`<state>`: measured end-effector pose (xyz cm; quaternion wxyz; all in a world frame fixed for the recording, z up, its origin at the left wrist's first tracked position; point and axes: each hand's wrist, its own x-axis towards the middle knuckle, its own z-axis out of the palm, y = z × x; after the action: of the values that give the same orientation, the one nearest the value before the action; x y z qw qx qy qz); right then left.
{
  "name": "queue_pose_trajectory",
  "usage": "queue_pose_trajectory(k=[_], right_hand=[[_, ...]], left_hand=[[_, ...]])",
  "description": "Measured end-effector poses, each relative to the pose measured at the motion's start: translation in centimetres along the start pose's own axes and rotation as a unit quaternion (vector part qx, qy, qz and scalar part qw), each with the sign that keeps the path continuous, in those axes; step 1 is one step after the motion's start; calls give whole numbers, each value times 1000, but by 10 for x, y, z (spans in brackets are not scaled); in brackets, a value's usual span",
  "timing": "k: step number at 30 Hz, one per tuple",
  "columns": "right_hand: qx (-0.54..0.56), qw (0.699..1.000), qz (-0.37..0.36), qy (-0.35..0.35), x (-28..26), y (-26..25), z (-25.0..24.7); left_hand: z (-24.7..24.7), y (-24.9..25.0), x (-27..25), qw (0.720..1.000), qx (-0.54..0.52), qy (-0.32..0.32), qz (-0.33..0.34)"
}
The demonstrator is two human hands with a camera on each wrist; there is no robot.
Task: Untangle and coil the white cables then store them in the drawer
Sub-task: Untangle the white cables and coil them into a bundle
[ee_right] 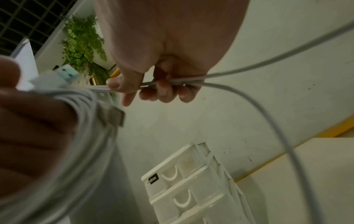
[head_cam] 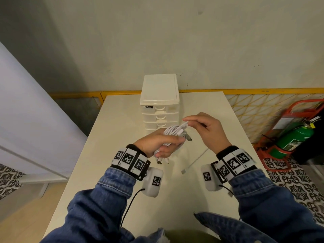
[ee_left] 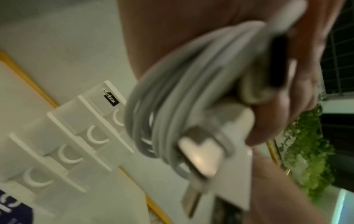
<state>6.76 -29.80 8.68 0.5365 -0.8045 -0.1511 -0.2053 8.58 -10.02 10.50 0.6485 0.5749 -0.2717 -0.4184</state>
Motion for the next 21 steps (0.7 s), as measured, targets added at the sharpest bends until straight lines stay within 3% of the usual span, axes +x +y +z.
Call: queue_pose_trajectory(k=[3, 8, 12, 15, 21], right_hand=[[2, 1000, 14, 21, -2, 8, -1], [19, 993, 118, 9, -17, 17, 4], [-44, 993, 103, -28, -25, 17, 15], [-107, 982, 131, -82, -35, 27, 21], [-167, 949, 159, -216, -52, 29, 39]], left_hand=[[5, 9, -1, 995, -76, -34, 49], [4, 28, -2, 974, -187, -45, 121], [4, 34, -3, 966, -197, 5, 166], [-1, 43, -8, 952, -193, 62, 229], [-16, 55, -11, 887, -243, 244, 308]])
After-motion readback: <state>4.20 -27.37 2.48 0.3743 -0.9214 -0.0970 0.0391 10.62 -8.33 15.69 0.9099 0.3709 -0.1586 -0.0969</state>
